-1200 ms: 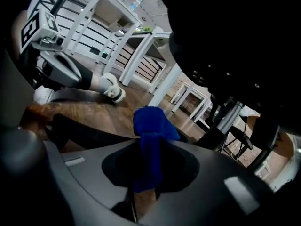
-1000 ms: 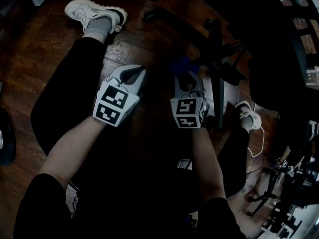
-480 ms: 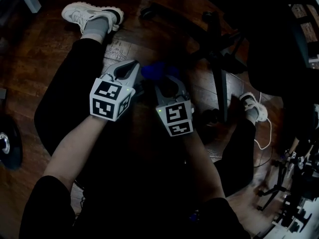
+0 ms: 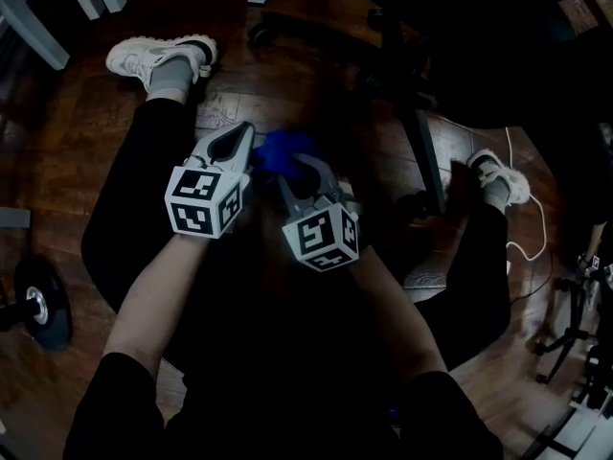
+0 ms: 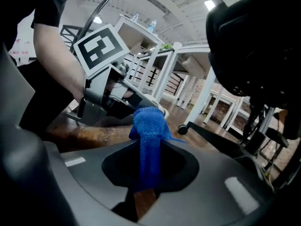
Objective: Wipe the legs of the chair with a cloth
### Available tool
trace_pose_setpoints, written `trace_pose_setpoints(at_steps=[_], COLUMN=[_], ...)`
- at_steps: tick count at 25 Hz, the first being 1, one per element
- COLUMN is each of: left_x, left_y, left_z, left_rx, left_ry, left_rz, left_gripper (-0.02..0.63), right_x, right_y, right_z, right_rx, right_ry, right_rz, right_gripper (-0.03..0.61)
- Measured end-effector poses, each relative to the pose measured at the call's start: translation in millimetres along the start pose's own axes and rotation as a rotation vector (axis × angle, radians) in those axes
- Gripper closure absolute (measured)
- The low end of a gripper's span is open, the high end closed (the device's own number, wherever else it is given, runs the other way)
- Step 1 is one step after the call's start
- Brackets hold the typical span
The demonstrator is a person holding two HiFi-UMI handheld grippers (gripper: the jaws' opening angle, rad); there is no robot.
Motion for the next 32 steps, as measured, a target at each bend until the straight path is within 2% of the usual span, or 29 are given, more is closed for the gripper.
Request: trace_pose_setpoints(at_steps=[3,6,8,12,14,16,21,24,29,32], left_x=[-8,-5,-1,2,2,3,10,13,17,18], left_y=[-2,2,5,5,3,1,-4,-7,-5,-5], left_z=[-5,-10,-12,-14,-15,-15,-17,-22,-27,-28], left_rx=[0.035,0.052,0.054,0.051,0.05,0.046,0.047,0.052,0.054,0.05], left_ry=[-0.011,0.016,0.012,0.049,0.071,0.066,0.013,-0.007,0.053,0.027], left_rz=[-0.025,-0.026,-0.012,-0.003,-0.003,0.006,0.035,0.049,0.057,0.061], left_gripper=[0.609,0.609,0.609,0.609,0.609,0.609,0.609,0.609,0.609,0.609], right_x=[13,38,60,100,109,110,105,99,89,81], right_y=[20,36,38,31,20,7,-1,-2,0,-1], right_z=[-37,-93,-131,-181,-184,-177,-145,-122,-87,-63], right_rx=[0.185,0.35,0.411,0.465,0.43,0.381,0.31,0.235,0.143,0.08], right_ry=[-0.101,-0.315,-0.537,-1.081,-1.23,-1.261,-1.253,-1.208,-1.131,-1.078], right_rz=[-0.045,-0.049,-0.059,-0.164,-0.202,-0.207,-0.215,-0.2,-0.17,-0.162], right_gripper=[0.488,0.488,0.488,0.488,0.488,0.488,0.488,0.488,0.486,0.486])
Point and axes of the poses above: the fingertips, and each gripper's own axes: y backward along the fingers, z to its left, x out of its underside, the point moved 9 cm from there along y, backward along the fingers, and after that the axes turned 3 degrees about y, right-handed, at the moved point
